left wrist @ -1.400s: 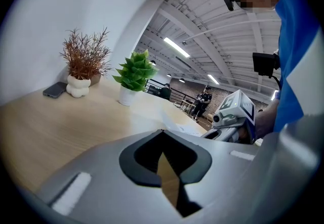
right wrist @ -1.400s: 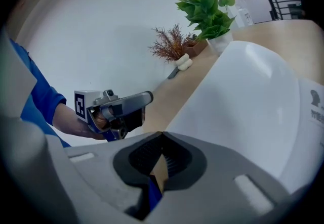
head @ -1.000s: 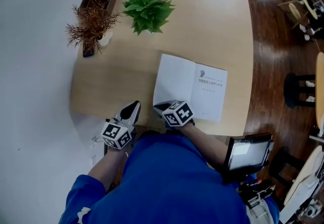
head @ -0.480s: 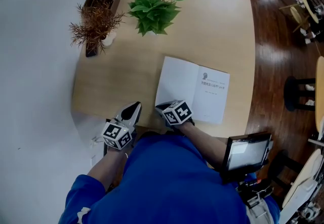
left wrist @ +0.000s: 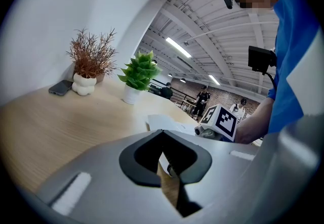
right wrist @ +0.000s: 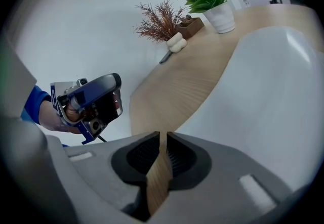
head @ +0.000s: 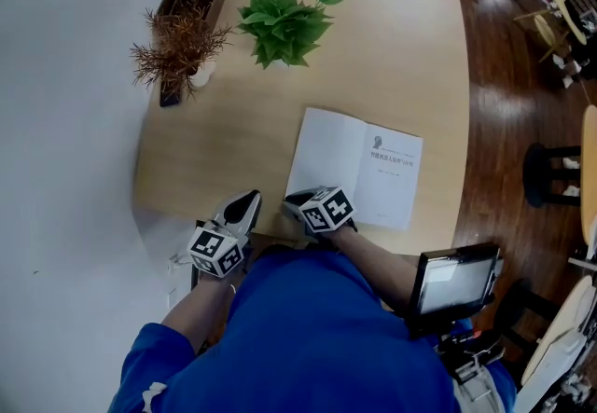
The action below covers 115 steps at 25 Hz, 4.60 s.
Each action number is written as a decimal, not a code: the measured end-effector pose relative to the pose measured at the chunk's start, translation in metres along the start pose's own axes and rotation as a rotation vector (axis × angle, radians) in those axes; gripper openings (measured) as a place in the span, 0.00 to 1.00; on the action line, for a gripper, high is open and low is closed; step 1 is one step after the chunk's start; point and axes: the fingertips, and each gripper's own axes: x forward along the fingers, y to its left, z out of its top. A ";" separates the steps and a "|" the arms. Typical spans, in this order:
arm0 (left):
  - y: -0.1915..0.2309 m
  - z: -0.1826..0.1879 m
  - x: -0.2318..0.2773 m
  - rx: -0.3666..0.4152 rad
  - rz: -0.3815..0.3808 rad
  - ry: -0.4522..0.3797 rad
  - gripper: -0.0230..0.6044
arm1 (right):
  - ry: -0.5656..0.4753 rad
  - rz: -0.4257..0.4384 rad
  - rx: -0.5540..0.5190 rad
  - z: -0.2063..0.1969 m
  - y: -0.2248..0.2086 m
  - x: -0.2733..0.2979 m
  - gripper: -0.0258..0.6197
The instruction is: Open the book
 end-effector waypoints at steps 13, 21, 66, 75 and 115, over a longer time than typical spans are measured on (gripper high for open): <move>-0.007 0.003 0.003 0.020 -0.029 0.000 0.05 | -0.058 0.036 0.026 0.006 0.011 -0.005 0.13; -0.014 0.005 0.011 0.029 -0.056 -0.002 0.05 | -0.110 0.039 0.050 0.008 0.014 -0.019 0.13; -0.228 -0.001 0.110 0.182 -0.231 -0.001 0.05 | -0.696 -0.355 -0.080 -0.076 -0.050 -0.326 0.13; -0.277 -0.003 0.094 0.182 -0.179 -0.060 0.05 | -0.716 -0.369 -0.179 -0.101 -0.029 -0.350 0.13; -0.313 -0.014 0.000 0.255 -0.344 -0.090 0.05 | -0.789 -0.528 -0.315 -0.133 0.084 -0.337 0.12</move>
